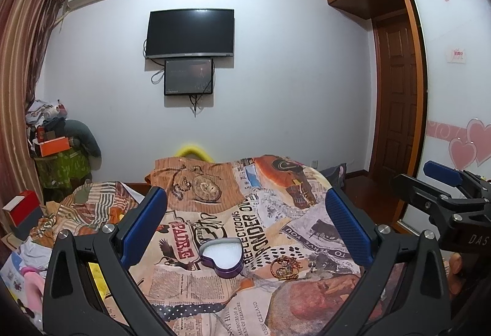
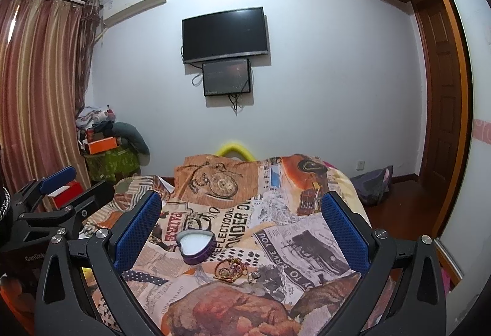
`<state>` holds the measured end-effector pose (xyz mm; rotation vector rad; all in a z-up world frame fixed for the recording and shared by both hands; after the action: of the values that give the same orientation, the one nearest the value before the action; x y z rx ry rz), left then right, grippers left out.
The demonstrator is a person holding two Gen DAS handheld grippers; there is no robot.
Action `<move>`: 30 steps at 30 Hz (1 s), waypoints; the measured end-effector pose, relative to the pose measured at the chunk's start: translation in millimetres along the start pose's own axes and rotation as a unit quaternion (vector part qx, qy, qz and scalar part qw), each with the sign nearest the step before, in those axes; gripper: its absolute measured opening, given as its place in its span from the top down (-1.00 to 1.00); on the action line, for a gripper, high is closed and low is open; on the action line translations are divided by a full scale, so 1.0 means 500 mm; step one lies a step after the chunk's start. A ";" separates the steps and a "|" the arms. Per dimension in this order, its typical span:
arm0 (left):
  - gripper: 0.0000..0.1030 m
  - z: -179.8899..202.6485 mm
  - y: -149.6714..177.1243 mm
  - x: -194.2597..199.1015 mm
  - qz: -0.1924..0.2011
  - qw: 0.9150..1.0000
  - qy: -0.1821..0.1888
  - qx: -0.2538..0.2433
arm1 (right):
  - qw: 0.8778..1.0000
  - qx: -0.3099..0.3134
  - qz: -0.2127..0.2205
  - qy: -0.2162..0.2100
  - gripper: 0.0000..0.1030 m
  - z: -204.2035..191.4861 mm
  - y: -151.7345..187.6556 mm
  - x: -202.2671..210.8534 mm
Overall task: Organize jewelry
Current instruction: 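Move both tools down toward the jewelry pile beside the purple heart tin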
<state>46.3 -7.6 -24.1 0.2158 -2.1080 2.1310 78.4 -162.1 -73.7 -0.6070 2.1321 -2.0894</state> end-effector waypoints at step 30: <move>-0.56 -0.006 0.293 -0.381 -0.332 0.940 0.062 0.050 | 0.969 -0.002 -0.246 -0.014 -0.82 0.120 0.195 -0.233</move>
<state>204.1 -5.3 -205.4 0.6740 -1.5474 1.7766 184.6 -180.4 -196.5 -1.2706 2.1318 -2.2766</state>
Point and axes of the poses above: each gripper's, at about its wrist camera, not at the fingertips, and x roughly against the way its jaws point, z to its right, y to its underside, the point moved 1 cm from there along -x, roughly the way its jaws point
